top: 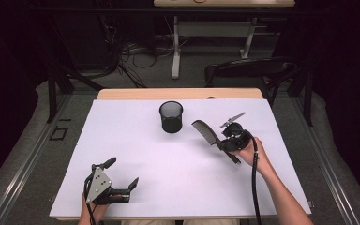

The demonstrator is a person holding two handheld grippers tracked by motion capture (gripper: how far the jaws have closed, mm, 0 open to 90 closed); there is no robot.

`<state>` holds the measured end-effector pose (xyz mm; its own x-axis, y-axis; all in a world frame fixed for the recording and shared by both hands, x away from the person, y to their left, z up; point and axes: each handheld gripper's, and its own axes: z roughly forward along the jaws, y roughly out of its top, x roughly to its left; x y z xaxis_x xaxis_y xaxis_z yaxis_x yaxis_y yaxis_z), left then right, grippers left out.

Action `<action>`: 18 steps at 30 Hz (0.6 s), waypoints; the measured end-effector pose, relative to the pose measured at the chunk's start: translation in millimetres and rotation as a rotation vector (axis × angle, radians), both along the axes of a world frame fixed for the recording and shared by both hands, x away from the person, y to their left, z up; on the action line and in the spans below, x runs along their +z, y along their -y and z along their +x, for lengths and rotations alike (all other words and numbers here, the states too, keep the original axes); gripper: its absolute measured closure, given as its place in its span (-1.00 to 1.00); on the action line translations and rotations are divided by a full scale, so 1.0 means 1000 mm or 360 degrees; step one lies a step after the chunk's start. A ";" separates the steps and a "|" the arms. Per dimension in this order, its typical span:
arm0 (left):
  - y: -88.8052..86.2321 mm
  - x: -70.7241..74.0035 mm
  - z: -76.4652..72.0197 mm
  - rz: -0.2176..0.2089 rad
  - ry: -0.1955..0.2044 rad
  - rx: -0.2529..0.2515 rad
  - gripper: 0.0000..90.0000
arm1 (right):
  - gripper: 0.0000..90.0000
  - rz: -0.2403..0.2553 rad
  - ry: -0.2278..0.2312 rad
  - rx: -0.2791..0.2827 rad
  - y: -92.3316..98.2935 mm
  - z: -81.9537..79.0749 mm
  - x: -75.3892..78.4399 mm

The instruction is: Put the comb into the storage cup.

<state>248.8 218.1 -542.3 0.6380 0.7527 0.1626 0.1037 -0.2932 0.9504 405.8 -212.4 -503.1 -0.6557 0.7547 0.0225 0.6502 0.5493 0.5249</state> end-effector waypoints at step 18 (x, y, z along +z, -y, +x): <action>-0.001 0.000 0.000 -0.0001 0.0004 0.0001 -1.00 | 0.62 0.0102 0.0099 -0.0013 0.007 -0.006 0.003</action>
